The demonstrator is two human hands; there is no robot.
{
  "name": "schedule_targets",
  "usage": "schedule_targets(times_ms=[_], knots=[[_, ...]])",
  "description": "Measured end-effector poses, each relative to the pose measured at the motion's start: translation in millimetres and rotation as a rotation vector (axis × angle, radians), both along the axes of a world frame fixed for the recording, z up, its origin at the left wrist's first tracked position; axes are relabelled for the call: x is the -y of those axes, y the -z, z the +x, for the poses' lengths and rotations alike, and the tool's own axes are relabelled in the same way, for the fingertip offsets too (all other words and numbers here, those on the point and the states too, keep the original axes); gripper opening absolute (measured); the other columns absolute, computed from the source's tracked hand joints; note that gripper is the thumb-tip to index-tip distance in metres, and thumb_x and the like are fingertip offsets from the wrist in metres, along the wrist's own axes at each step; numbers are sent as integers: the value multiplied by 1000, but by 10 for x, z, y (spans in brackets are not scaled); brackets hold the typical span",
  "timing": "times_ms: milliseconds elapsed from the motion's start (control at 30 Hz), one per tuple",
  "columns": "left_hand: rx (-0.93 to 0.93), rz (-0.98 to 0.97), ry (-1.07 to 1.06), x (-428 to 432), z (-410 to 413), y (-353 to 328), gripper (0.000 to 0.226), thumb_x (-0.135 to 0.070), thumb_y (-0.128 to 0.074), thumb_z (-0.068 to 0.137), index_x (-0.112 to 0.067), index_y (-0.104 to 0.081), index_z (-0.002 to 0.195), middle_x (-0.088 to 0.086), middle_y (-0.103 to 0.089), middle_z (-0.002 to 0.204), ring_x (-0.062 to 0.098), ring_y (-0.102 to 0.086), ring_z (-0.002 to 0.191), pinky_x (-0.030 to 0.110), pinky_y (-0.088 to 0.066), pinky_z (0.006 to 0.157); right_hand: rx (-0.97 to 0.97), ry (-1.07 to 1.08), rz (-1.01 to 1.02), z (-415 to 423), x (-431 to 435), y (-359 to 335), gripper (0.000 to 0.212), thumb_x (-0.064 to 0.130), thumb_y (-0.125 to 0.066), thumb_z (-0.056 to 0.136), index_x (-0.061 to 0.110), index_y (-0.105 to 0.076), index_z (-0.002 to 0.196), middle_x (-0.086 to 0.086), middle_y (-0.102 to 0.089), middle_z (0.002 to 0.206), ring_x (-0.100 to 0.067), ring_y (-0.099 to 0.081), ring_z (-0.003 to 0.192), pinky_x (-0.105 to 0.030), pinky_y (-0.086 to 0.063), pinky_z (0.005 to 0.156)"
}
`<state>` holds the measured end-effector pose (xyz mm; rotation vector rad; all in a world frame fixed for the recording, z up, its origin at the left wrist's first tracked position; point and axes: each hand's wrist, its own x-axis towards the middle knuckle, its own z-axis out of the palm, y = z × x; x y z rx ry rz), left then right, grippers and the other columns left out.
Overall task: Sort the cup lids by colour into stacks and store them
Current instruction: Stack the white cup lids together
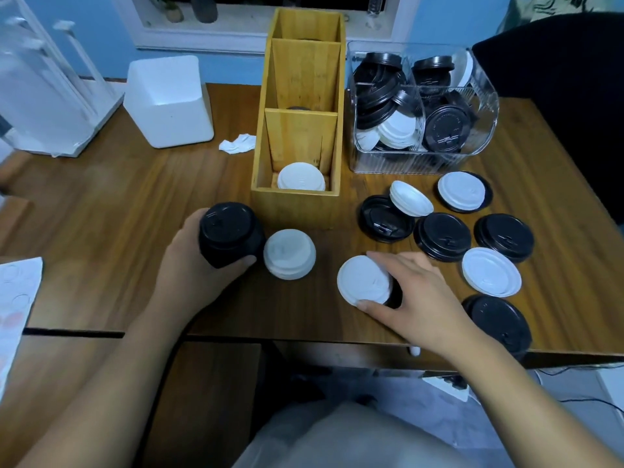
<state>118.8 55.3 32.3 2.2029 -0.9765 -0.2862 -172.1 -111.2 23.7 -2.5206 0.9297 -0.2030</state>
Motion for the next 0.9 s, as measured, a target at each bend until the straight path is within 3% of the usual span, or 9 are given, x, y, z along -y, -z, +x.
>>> schedule_targets(times_ms=[200,400,500,567,633,700,767,833,900], knots=[[16,8,77,142,-229,56,92,-54,-90,65,-31,-43,141,-21,-50,127,13,-51,122,37,-45,100,-32,-27,-14,-62,100,-7,79,63,-71,81,35,-42,149,30,-43,139,-2,-32,132,-27,-28,107],[5,40,33,221,-453,39,111,-57,-89,64,-27,-28,152,-4,-43,148,18,-40,136,49,-41,113,3,-23,20,-127,195,-27,75,51,-76,81,30,-46,147,19,-48,143,-4,-33,134,-28,-31,112],[272,-115,-25,22,-568,51,91,-49,-88,71,-11,-45,142,9,-41,143,25,-40,133,43,-44,107,21,-17,58,-144,205,-62,76,50,-78,81,31,-46,147,18,-48,143,-2,-34,131,-26,-33,110],[505,-256,130,-92,-672,97,57,-39,-82,83,-4,-62,123,12,-49,128,27,-49,119,37,-45,99,11,0,68,-162,209,-81,80,56,-77,79,32,-44,147,17,-48,139,-3,-36,126,-27,-36,107],[554,-209,381,-101,-790,141,41,-32,-74,90,-5,-67,121,9,-57,126,23,-55,112,38,-50,95,-70,37,1,-174,194,-102,88,74,-69,74,33,-41,148,12,-49,132,-11,-43,122,-33,-43,103],[520,-39,516,-41,-916,186,46,-32,-66,95,-9,-59,136,7,-51,143,22,-57,115,39,-53,95,-198,93,-148,-173,162,-157,97,92,-48,71,34,-37,148,7,-50,125,-18,-47,117,-39,-49,95],[500,51,495,38,-1007,195,58,-34,-61,96,-11,-48,147,8,-41,155,23,-57,116,36,-55,94,-218,69,-225,-204,158,-214,101,97,-34,71,35,-32,151,8,-48,126,-18,-46,115,-40,-49,92],[485,76,475,118,-1046,184,60,-33,-60,96,-10,-45,150,10,-38,158,25,-57,115,36,-56,92,-156,-46,-125,-261,207,-244,96,88,-46,75,38,-27,155,14,-39,144,-14,-37,129,-40,-44,102],[495,89,496,193,-1067,184,57,-30,-61,97,-11,-47,148,11,-40,155,26,-57,114,38,-57,90,-134,-168,21,-304,269,-238,90,63,-69,78,40,-29,155,20,-27,158,-9,-24,142,-39,-36,114]])
